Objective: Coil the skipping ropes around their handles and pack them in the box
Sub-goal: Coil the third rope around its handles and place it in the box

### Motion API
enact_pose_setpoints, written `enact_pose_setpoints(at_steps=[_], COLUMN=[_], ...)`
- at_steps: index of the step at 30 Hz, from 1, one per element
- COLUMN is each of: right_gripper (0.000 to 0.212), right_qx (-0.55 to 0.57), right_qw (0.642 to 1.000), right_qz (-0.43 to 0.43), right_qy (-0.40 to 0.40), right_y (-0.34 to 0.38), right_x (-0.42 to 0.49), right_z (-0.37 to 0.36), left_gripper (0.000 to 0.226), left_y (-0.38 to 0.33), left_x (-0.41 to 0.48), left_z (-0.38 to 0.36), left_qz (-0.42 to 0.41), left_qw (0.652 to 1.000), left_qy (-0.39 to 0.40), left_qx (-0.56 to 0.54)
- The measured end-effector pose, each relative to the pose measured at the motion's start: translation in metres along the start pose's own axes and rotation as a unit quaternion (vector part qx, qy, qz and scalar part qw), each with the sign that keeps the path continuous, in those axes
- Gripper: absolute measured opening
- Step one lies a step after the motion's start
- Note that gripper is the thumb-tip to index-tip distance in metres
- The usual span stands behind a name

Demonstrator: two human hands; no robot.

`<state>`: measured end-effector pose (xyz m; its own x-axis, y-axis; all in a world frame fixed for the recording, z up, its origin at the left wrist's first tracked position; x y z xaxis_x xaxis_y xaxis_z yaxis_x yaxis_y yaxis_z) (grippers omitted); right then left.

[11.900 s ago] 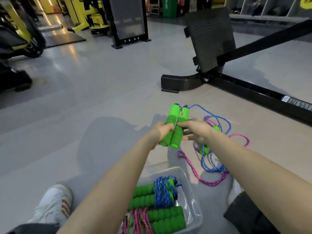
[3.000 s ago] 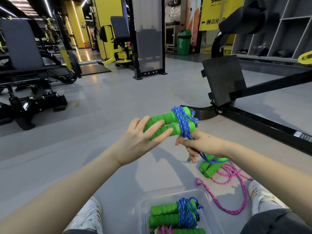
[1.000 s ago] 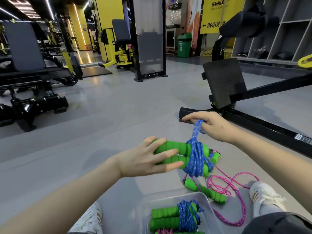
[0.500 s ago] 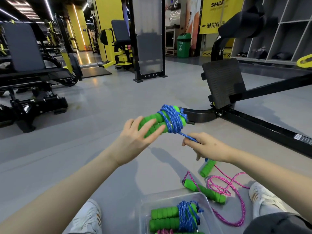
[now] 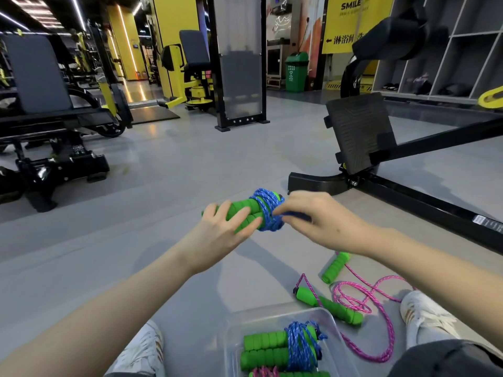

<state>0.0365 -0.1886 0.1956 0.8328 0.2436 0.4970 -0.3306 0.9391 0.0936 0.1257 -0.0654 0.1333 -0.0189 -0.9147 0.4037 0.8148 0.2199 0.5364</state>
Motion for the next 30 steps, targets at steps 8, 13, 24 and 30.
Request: enact_pose_setpoints(at_steps=[8, 13, 24, 30], right_gripper=[0.008, 0.008, 0.025, 0.018], right_qx=[0.267, 0.334, 0.698, 0.734], right_qw=[0.938, 0.909, 0.604, 0.595], right_qz=[-0.221, -0.248, -0.384, -0.323], right_qy=[-0.020, -0.011, 0.033, -0.061], right_y=[-0.058, -0.065, -0.064, -0.046], right_x=[-0.010, -0.016, -0.032, -0.027], right_z=[0.020, 0.013, -0.016, -0.004], left_gripper=[0.044, 0.039, 0.042, 0.056], left_y=[-0.029, -0.052, -0.044, -0.037], left_x=[0.007, 0.022, 0.034, 0.036], left_z=[0.017, 0.037, 0.064, 0.055], left_qz=[-0.110, -0.131, -0.079, -0.017], left_qw=[0.989, 0.977, 0.958, 0.953], left_qy=[-0.066, -0.134, -0.217, -0.228], left_qx=[-0.079, -0.107, -0.172, -0.197])
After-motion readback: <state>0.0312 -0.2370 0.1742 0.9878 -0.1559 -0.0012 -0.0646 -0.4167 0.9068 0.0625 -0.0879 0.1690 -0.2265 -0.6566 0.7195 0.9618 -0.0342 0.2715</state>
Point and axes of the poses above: each hand's wrist, its own x-axis towards the middle knuckle, its own z-axis out of the back of the hand, y = z × x, the point moved 6 cm from there along x, towards the middle knuckle, and after that the axes turned 10 degrees about -x, right-handed, at the moved point
